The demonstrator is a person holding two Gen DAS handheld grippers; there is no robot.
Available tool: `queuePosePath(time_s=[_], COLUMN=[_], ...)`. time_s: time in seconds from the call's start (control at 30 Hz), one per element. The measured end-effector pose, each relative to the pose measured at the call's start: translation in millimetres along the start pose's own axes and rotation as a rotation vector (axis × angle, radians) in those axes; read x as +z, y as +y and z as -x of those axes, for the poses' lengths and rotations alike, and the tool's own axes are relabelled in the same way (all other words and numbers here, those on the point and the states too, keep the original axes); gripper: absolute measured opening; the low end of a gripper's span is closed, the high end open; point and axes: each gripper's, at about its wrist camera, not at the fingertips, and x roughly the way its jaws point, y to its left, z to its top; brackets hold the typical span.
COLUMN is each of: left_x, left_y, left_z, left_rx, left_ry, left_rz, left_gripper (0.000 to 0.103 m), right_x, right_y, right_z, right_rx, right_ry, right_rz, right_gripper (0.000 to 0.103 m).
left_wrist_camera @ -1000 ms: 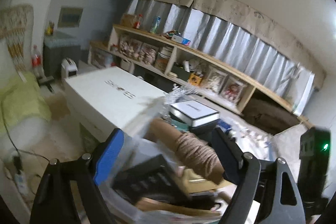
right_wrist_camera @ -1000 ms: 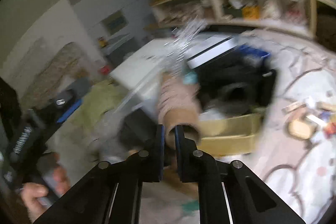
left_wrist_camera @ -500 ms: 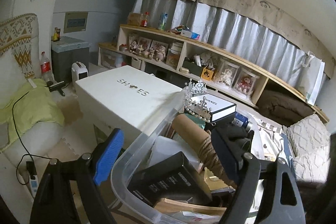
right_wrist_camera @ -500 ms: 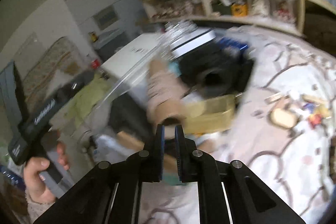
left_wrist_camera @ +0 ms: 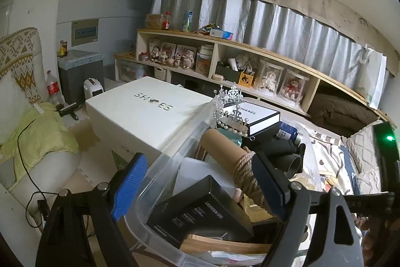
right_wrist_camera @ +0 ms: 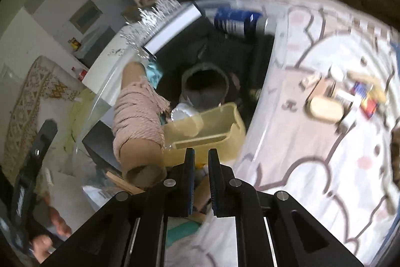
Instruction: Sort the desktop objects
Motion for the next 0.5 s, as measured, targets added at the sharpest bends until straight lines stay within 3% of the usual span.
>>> queuePosePath(time_s=[0.13,0.23,0.3,0.37,0.5], left_x=[-1.5,-3.0,-3.2,-2.9,-2.5], left_y=[-1.0,-0.7,0.4,1.8,2.6], left_z=[-0.4,-0.9,-0.1,0.7,0.2], left_rx=[-0.009,-0.014,-0.019,-0.023,-0.031], left_ry=[0.003,0.005,0.004,0.002,0.004], left_rz=[-0.001,-0.001,0.001,0.009,0.015], left_gripper=[0.085,0.086,0.086,0.086,0.086], right_x=[5.6,7.2,5.8,5.7,11.0], right_y=[-15.5,-19.4,-18.6,-15.3,-6.3], right_z=[-1.8,-0.1,2.3,6.0,5.2], right_rx=[0.064,0.073,0.08,0.094,0.056], right_ry=[0.02,0.024,0.027,0.023,0.002], right_rz=[-0.182,-0.241,-0.265,-0.275,-0.275], right_gripper=[0.011,0.014,0.025,0.056,0.059])
